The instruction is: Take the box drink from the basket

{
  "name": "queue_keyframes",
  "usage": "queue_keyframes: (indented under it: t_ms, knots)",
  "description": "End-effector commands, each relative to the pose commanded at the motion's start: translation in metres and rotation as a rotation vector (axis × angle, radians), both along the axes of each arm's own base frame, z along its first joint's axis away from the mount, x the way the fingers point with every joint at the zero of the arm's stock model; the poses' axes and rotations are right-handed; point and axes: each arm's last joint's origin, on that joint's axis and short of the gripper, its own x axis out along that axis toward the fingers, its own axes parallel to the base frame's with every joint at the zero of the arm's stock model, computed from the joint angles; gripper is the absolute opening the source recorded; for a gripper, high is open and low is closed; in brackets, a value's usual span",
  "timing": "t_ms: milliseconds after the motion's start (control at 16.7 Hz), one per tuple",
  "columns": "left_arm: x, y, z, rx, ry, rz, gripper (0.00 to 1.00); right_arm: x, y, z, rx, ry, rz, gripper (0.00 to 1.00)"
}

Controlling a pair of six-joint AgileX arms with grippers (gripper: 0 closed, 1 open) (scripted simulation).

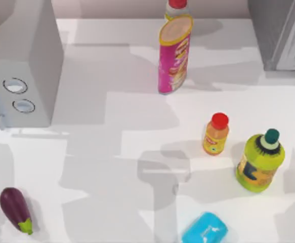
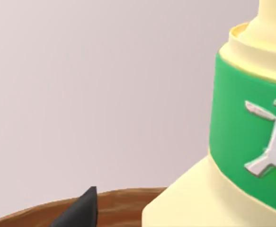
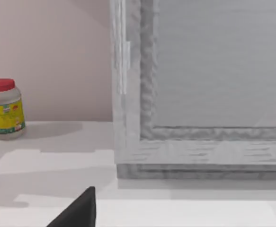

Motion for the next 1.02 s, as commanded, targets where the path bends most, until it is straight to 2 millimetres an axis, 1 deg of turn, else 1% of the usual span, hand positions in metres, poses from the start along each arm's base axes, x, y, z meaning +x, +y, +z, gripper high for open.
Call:
queue_keyframes:
  t_ms: [120,900,960,1020]
  knots:
    - [0.0000,0.0000,0.0000,0.000,0.000,0.000,1.00,0.0000,0.0000,0.0000,0.000,0.000,0.000,1.00]
    - [0.0000,0.0000,0.0000,0.000,0.000,0.000,0.02,0.0000,0.0000,0.0000,0.000,0.000,0.000,1.00]
    - [0.0000,0.0000,0.0000,0.000,0.000,0.000,0.00,0.0000,0.0000,0.0000,0.000,0.000,0.000,1.00]
    - [0.0000,0.0000,0.0000,0.000,0.000,0.000,0.00,0.0000,0.0000,0.0000,0.000,0.000,0.000,1.00]
